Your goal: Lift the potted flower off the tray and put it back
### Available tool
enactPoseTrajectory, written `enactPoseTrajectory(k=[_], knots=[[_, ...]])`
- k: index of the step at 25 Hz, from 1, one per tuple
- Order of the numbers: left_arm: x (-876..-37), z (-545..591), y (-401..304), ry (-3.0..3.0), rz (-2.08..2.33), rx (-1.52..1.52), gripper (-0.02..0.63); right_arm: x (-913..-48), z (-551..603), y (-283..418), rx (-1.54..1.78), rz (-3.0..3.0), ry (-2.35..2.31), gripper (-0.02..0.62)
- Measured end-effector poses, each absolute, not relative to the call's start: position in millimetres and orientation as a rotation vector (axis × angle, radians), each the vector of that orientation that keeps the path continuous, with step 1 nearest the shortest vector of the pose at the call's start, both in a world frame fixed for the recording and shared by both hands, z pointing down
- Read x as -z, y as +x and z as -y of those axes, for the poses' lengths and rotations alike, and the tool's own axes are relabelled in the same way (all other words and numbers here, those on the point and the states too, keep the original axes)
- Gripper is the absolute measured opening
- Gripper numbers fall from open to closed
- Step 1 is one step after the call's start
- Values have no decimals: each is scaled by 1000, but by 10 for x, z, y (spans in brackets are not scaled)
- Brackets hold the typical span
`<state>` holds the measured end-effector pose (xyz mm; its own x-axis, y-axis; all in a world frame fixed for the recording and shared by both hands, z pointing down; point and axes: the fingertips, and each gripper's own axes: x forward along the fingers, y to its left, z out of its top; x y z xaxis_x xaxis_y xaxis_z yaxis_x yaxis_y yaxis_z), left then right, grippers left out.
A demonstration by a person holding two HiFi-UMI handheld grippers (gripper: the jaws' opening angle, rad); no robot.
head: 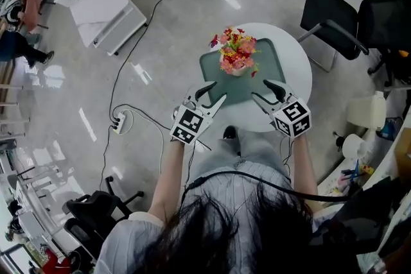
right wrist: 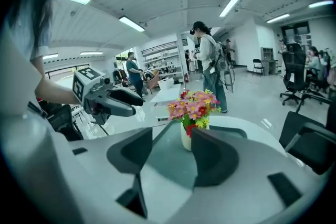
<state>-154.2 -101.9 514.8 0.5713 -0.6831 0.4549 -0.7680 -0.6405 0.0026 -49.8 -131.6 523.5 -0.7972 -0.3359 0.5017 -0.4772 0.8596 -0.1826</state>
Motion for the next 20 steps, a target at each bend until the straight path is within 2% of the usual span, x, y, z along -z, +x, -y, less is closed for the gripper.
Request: enactPoseTrajectory(k=[3,7,14,20], knots=[[-4967,876,-1562,2575,1277,-508,173,-5113,1133,-454,-432,2596,649,237],[-4998,586,-1608,2531,1293,-521,173,-4963,870,-454,-412,2618,685,211],[-5108,257,-1492,2487,1278,-544,173,-4758,578,-427,-358,2637,738,114],[-5066,45,-1386,2464,1271,-552,173,-4724,312,-453,-358,2636,681,95]])
